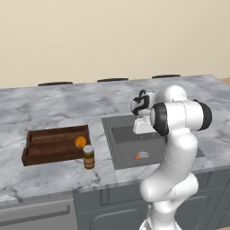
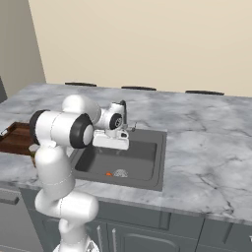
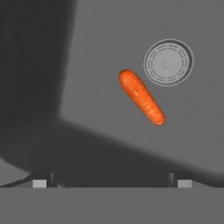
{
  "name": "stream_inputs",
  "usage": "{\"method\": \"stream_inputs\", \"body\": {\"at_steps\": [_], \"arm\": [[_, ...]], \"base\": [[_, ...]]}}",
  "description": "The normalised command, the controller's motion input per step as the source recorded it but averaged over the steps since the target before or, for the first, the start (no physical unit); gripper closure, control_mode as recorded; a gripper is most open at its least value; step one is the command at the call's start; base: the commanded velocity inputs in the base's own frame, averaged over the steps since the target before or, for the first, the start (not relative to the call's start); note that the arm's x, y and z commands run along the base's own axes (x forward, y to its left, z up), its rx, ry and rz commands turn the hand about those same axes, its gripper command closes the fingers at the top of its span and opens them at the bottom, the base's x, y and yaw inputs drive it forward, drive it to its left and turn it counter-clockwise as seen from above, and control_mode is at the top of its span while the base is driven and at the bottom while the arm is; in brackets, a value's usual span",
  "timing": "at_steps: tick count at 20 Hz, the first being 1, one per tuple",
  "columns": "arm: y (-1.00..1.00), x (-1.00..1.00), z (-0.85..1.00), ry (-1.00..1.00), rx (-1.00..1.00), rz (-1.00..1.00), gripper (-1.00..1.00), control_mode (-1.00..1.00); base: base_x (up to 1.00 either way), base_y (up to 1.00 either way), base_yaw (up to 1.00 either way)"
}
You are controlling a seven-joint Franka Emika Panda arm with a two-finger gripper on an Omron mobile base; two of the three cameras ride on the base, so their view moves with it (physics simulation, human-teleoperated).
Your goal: Pick up all produce items and place them in the sink. Turn on the sink faucet to wash them. Then turn the sink off and put them in the tray.
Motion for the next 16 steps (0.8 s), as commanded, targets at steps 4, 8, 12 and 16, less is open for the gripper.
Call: {"method": "stream_inputs", "body": {"at_steps": [4,8,12,16], "arm": [[0.00,0.00,-0.14,-0.14,0.00,0.00,-1.00,-1.00],[0.00,0.00,-0.19,-0.16,0.00,0.00,-1.00,-1.00],[0.00,0.00,-0.34,-0.04,0.00,0.00,-1.00,-1.00],[0.00,0.00,-0.33,0.00,0.00,0.00,-1.00,-1.00]], "base": [[0.00,0.00,0.00],[0.00,0.00,0.00],[0.00,0.00,0.00],[0.00,0.00,0.00]]}}
